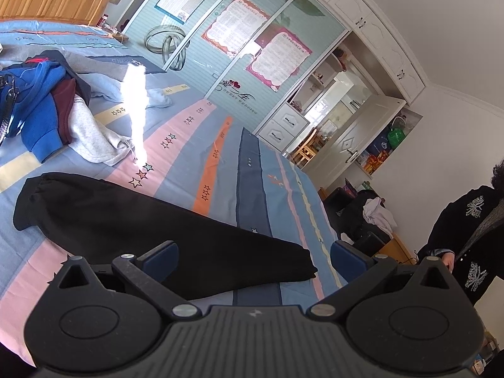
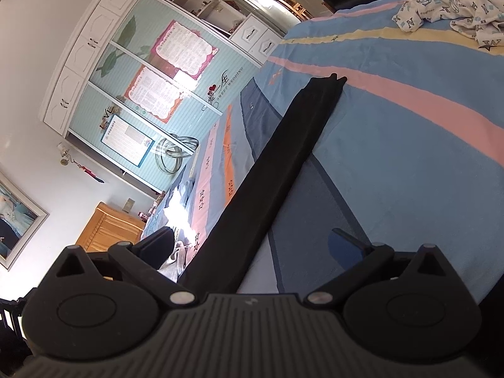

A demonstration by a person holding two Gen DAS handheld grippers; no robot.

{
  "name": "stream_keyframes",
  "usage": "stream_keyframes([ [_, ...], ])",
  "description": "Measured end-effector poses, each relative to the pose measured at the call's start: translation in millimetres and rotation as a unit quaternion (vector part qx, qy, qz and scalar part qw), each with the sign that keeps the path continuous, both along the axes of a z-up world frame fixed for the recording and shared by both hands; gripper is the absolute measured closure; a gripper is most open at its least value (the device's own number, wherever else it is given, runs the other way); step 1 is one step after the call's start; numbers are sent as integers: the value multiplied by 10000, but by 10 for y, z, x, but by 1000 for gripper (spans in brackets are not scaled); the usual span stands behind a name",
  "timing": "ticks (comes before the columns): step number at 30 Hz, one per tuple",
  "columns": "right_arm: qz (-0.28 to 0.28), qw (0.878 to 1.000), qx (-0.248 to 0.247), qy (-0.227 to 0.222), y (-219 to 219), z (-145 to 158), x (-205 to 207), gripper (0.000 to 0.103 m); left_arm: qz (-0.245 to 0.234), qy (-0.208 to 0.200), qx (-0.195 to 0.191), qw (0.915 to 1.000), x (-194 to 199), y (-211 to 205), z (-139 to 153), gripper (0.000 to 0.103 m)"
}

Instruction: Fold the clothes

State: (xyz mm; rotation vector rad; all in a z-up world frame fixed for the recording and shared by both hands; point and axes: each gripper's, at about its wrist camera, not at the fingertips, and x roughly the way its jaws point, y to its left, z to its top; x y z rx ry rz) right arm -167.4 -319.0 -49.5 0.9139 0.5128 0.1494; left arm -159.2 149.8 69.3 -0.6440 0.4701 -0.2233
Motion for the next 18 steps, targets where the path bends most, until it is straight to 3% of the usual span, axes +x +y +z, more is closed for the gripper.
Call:
stream_keyframes([
  [18, -12, 9998, 151, 96, 13, -57, -2, 0, 19, 21, -30, 10000, 10, 34, -49, 1],
])
